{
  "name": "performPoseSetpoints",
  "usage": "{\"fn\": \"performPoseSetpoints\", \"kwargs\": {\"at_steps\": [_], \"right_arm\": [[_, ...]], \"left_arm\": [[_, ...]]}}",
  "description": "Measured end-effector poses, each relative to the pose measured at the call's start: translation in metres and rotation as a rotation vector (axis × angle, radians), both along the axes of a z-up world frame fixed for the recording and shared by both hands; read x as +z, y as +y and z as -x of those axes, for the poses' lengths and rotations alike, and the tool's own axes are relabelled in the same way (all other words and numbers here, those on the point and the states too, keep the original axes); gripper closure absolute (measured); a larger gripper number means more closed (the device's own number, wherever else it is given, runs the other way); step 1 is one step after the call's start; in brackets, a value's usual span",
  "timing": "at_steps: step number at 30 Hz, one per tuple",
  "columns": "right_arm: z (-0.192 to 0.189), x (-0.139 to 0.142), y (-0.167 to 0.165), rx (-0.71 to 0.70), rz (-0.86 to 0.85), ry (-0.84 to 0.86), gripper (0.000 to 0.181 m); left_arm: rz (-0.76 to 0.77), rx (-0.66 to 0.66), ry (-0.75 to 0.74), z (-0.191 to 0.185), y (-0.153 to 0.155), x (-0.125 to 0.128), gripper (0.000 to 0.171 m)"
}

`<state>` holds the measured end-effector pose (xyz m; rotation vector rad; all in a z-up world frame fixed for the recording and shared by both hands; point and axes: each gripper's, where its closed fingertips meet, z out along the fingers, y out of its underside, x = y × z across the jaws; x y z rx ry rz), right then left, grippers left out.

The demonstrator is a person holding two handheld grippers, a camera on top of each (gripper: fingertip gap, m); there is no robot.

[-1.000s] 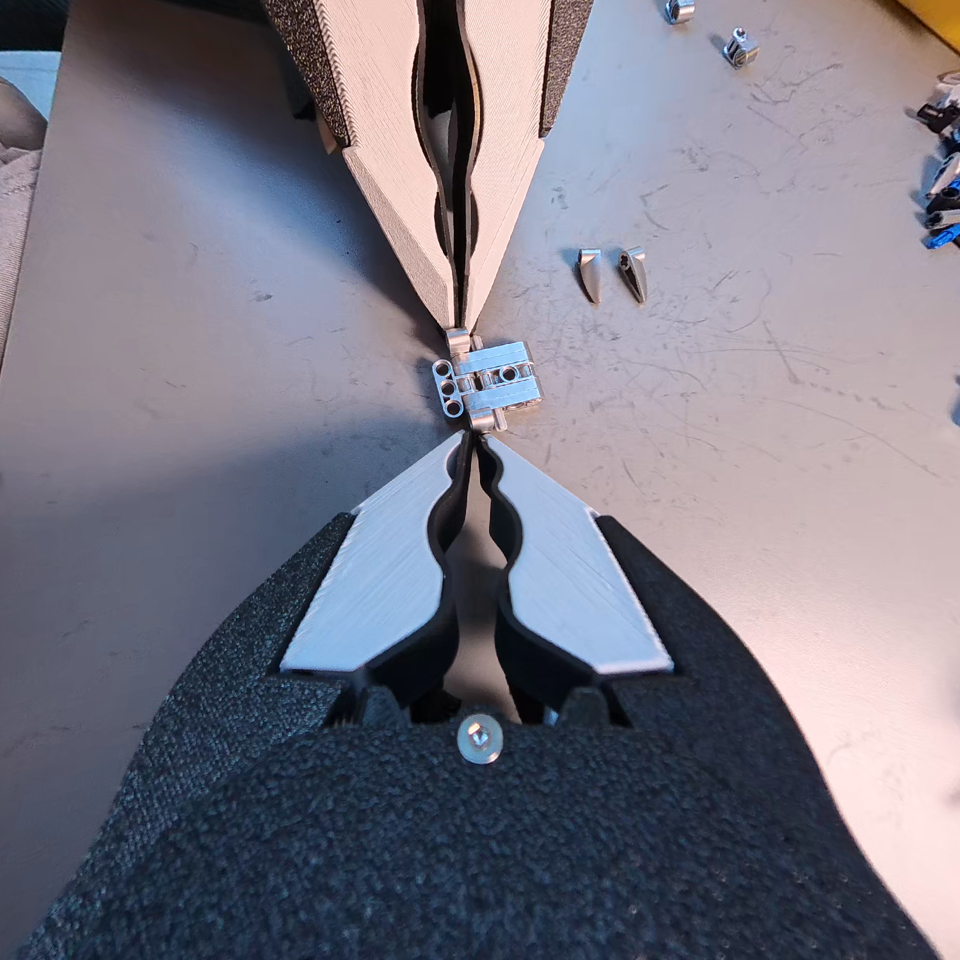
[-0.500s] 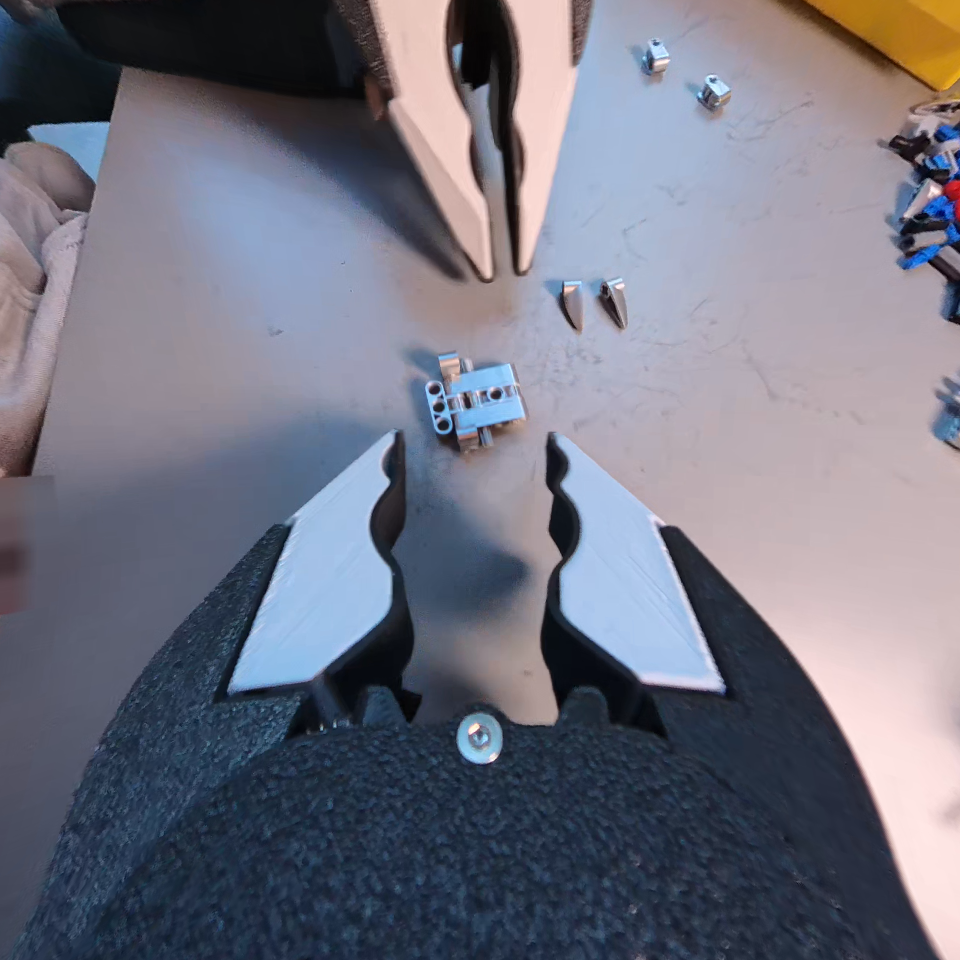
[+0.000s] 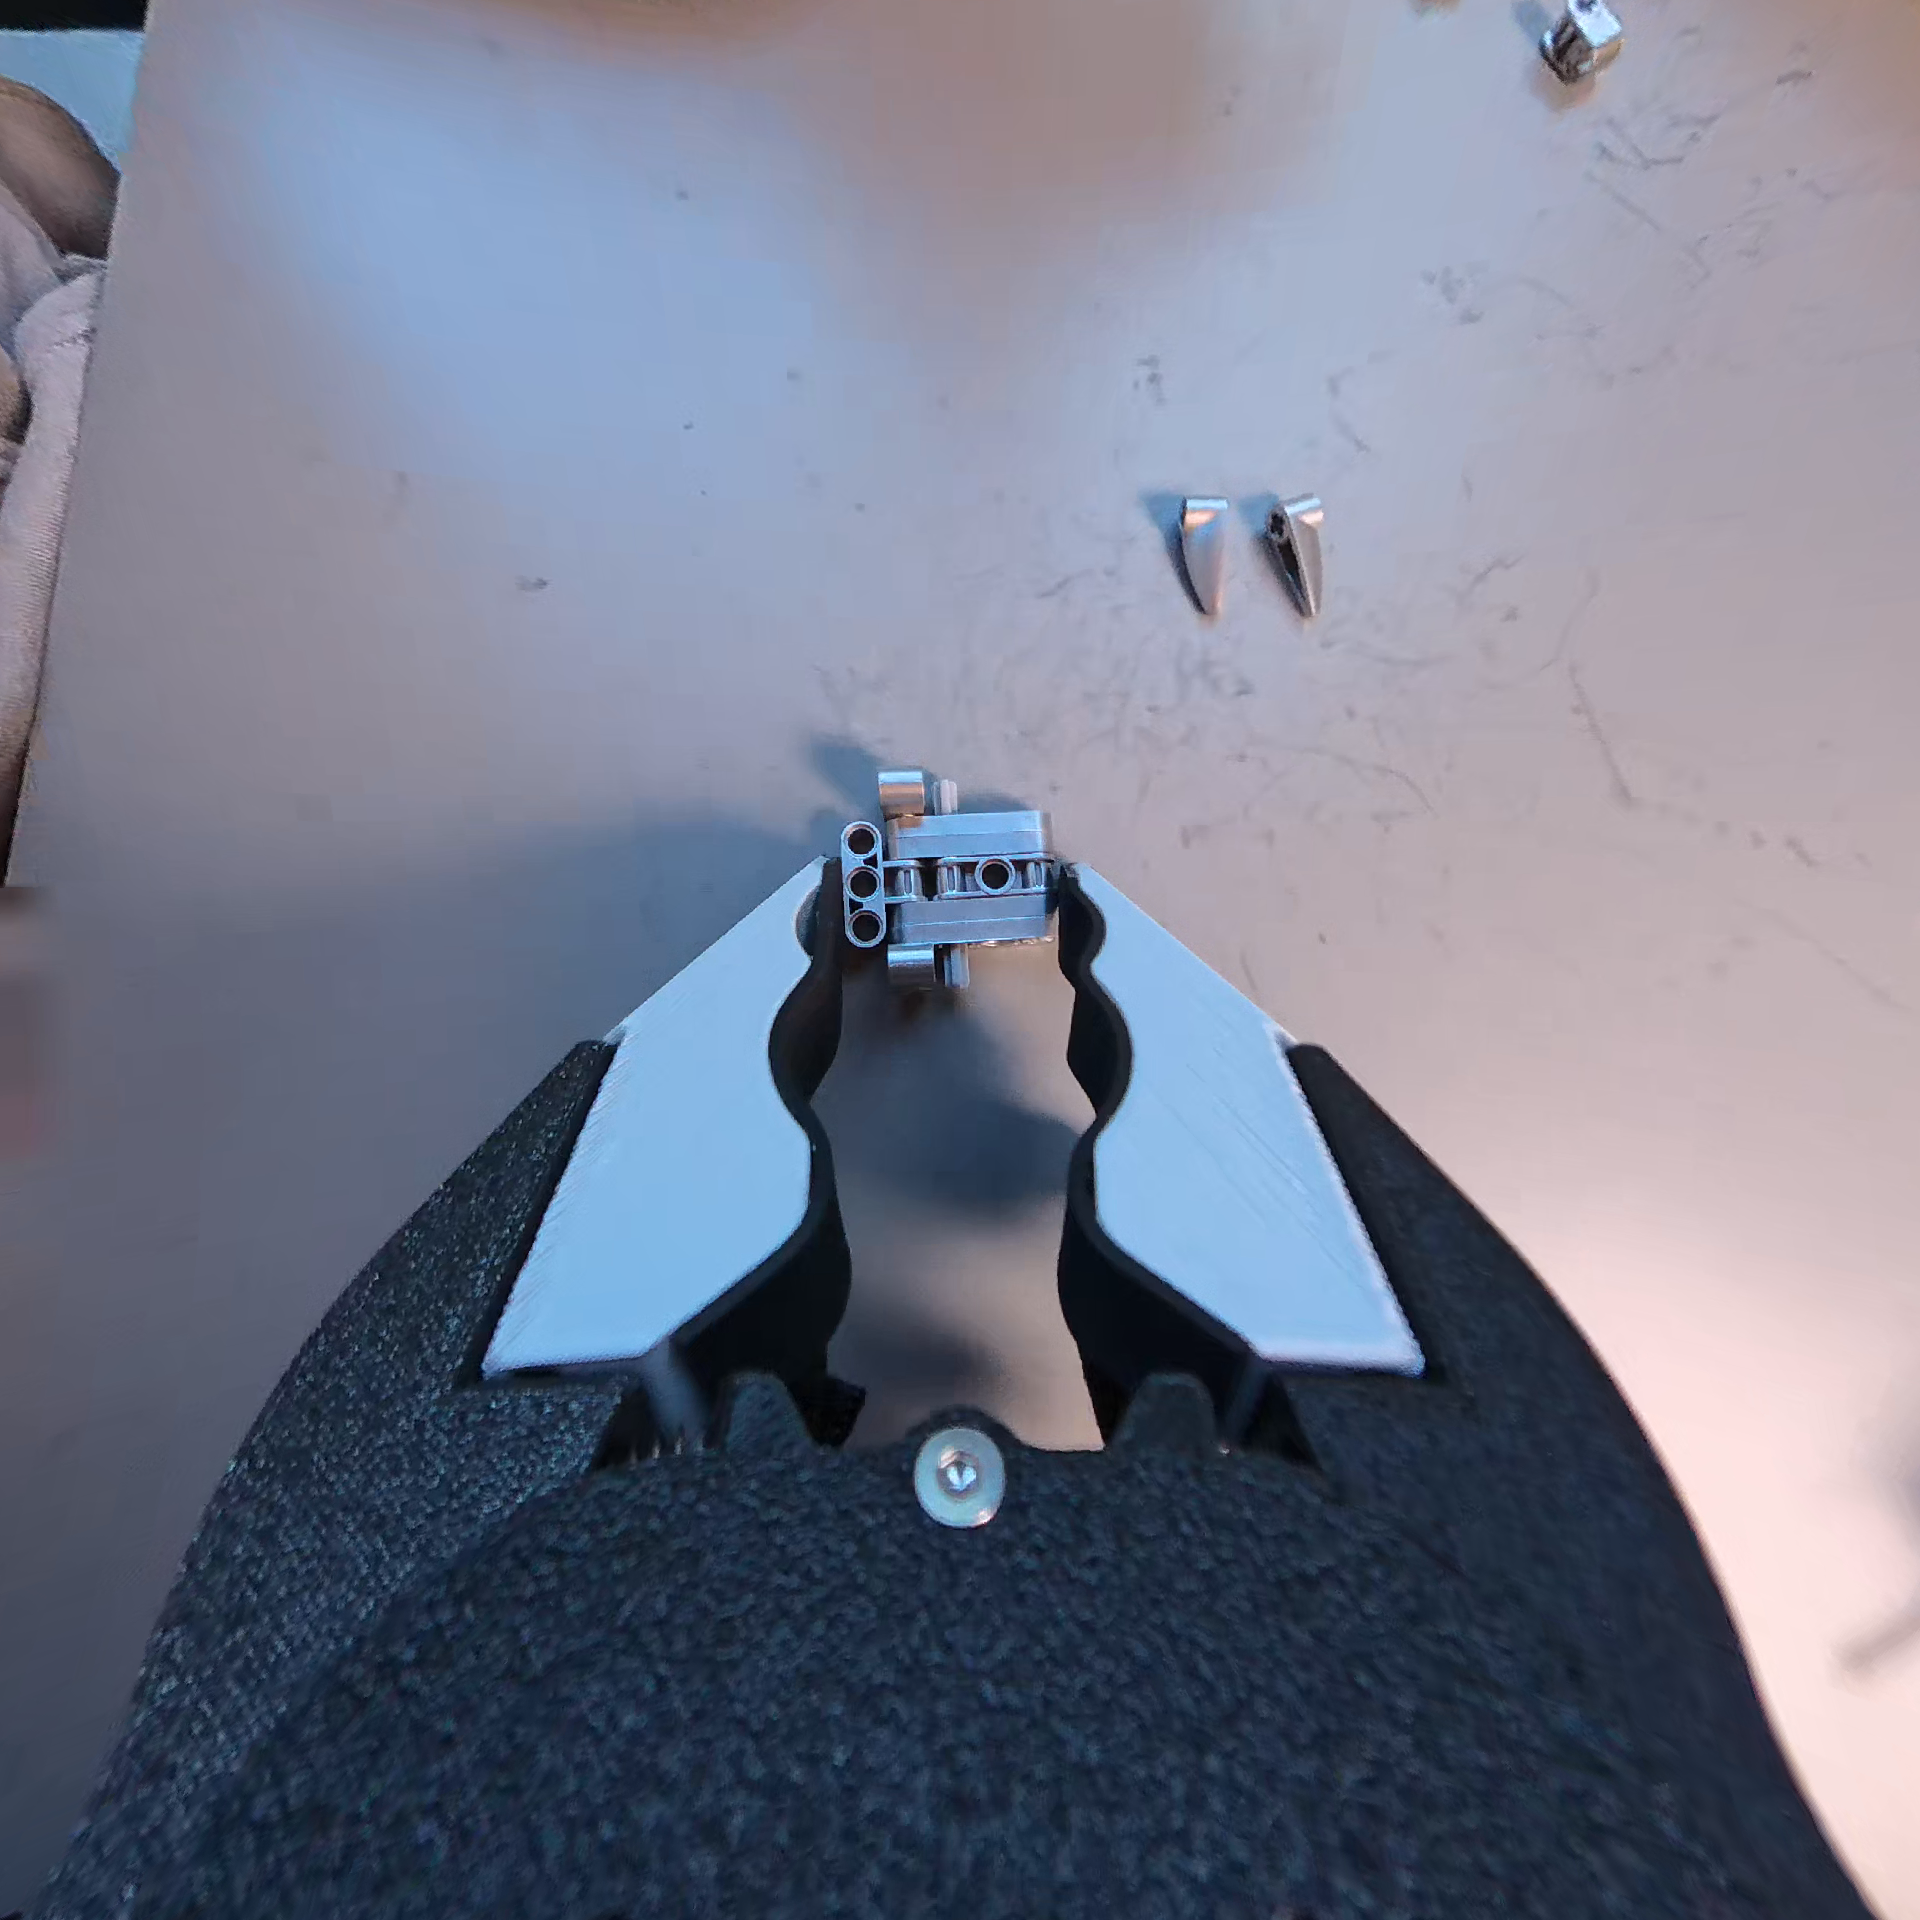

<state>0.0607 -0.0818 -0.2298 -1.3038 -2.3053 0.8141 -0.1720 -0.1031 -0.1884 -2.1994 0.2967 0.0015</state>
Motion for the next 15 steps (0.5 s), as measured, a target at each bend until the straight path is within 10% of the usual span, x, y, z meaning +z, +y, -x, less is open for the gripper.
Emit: {"fn": "performPoseSetpoints", "kwargs": {"at_steps": [15], "right_arm": [[-0.008, 0.001, 0.001, 0.001, 0.056, 0.051, 0.135]], "left_arm": [[0.168, 0.003, 0.018, 0.0, 0.012, -0.041, 0.165]]}}
